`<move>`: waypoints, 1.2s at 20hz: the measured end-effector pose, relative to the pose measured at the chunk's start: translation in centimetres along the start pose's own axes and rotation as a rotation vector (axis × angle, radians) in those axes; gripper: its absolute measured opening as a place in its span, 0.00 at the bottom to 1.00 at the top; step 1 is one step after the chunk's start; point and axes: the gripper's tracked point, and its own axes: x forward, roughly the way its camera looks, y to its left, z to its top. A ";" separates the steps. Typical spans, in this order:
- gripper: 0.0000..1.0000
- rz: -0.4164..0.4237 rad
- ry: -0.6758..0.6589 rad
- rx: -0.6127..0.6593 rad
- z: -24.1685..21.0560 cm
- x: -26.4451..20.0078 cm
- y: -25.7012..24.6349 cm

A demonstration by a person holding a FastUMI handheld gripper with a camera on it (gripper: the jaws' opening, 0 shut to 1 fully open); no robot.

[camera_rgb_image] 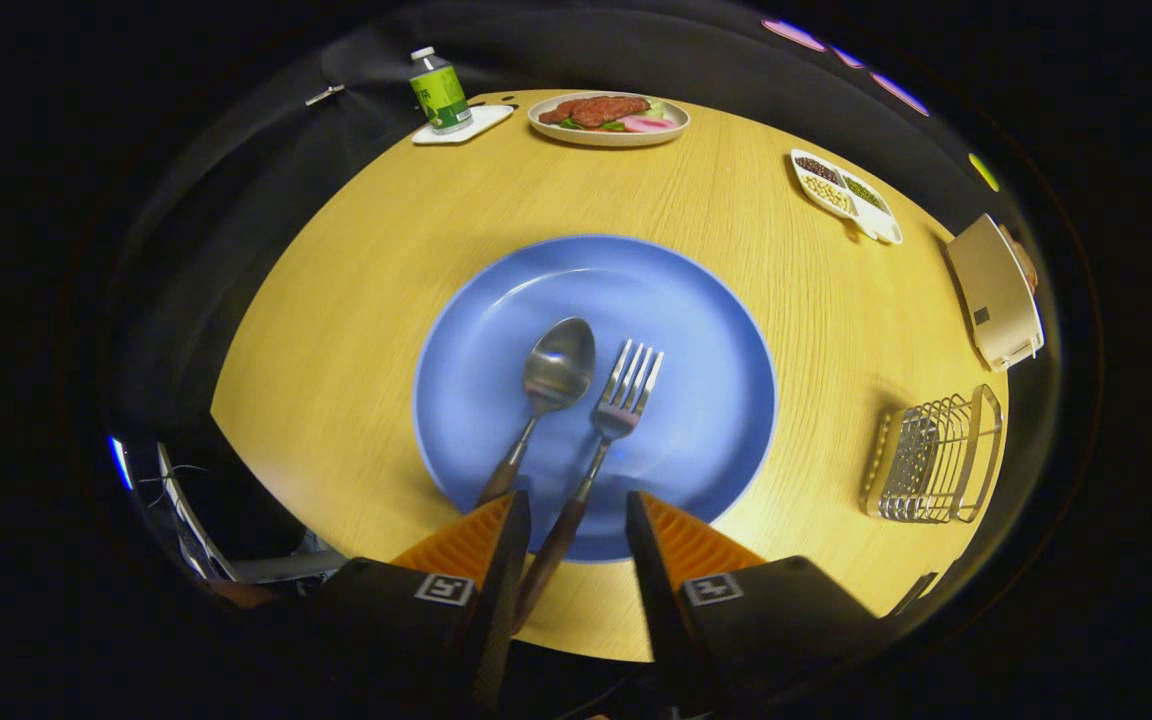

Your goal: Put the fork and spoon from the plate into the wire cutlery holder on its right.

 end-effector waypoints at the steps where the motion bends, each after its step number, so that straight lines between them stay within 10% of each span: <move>1: 0.42 -0.005 0.010 0.008 -0.1 0.4 0.0; 6: 0.39 -0.043 0.033 0.033 0.0 1.5 -0.9; 7: 0.20 -0.042 0.044 0.052 -0.1 1.6 -1.1; 10: 0.10 0.007 0.055 0.118 0.2 1.3 -1.1; 24: 0.07 0.084 -0.098 0.167 4.2 -4.3 -3.2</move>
